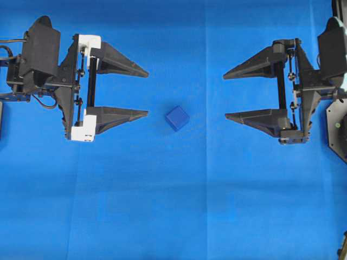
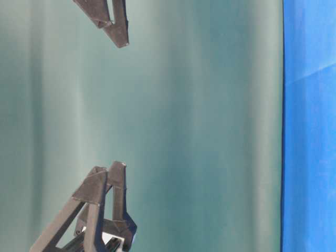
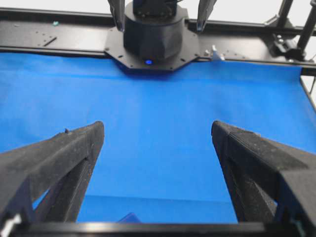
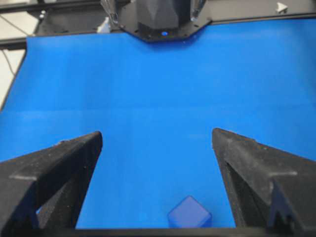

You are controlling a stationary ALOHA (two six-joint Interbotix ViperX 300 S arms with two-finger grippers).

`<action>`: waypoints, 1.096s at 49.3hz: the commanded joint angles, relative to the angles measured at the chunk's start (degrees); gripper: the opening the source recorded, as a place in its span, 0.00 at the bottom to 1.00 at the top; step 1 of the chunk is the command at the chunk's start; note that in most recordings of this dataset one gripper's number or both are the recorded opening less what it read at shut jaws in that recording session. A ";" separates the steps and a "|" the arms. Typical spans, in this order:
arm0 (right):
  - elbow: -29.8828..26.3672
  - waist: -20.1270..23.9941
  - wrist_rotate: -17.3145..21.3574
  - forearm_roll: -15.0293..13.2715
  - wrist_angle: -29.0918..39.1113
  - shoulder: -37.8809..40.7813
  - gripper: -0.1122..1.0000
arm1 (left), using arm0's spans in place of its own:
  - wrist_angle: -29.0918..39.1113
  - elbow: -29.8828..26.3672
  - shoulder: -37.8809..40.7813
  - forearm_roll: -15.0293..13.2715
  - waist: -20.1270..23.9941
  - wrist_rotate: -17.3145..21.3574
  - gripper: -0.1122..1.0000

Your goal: Handover the blue block to the right arm after grasping it with the left arm, then place it in the designated position.

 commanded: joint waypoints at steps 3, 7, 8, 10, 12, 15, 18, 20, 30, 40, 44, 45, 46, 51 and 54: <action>-0.88 -0.18 -0.09 -0.35 -0.44 0.26 0.90 | -0.26 -1.41 -1.05 0.09 -0.09 0.09 0.94; -0.88 -0.18 -0.09 -0.53 -0.79 0.26 0.90 | -0.26 -1.41 -1.05 0.09 -0.09 0.18 0.94; -0.88 -0.18 -0.09 -0.62 -0.88 0.26 0.90 | -0.26 -1.41 -1.05 0.09 -0.09 0.18 0.94; -0.88 -0.18 -0.18 -0.88 -1.14 0.26 0.90 | -0.26 -1.41 -1.05 0.09 -0.09 0.18 0.94; -0.97 -0.18 -0.35 -1.23 -1.41 0.26 0.90 | -0.26 -1.41 -1.05 0.09 -0.09 0.18 0.94; -0.88 -0.18 -0.88 -2.11 -1.93 0.26 0.90 | -0.26 -1.32 -1.05 0.09 -0.09 0.18 0.94; -0.88 -0.18 -1.67 -2.99 -2.46 0.26 0.90 | -0.26 -1.32 -1.05 0.09 -0.09 0.18 0.94; -0.88 -0.18 -2.20 -3.87 -2.81 0.26 0.90 | -0.26 -1.32 -1.05 0.00 -0.18 0.18 0.94; -0.88 -0.18 -6.06 -7.65 -5.10 0.26 0.89 | -0.26 -1.14 -1.32 0.09 -0.18 0.18 0.94; -0.88 -0.18 -9.58 -8.70 -6.86 0.26 0.89 | -0.26 -1.14 -1.32 0.09 -0.18 0.09 0.94; -0.88 -0.18 -9.76 -8.70 -7.12 0.18 0.89 | -0.26 -1.14 -1.32 0.09 -0.26 0.09 0.94; -0.88 -0.18 -9.76 -8.70 -7.12 0.26 0.89 | -0.26 -1.14 -1.32 0.09 -0.26 0.09 0.94; -0.97 -0.18 -9.67 -8.70 -7.12 0.26 0.89 | -0.26 -1.14 -1.32 0.09 -0.26 0.09 0.94; -0.88 -0.26 -9.76 -8.53 -7.12 0.26 0.89 | -0.26 -1.14 -1.32 0.09 -0.26 0.09 0.94; -0.88 -0.18 -9.67 -8.44 -7.12 0.26 0.89 | -0.26 -1.14 -1.32 0.09 -0.26 0.09 0.94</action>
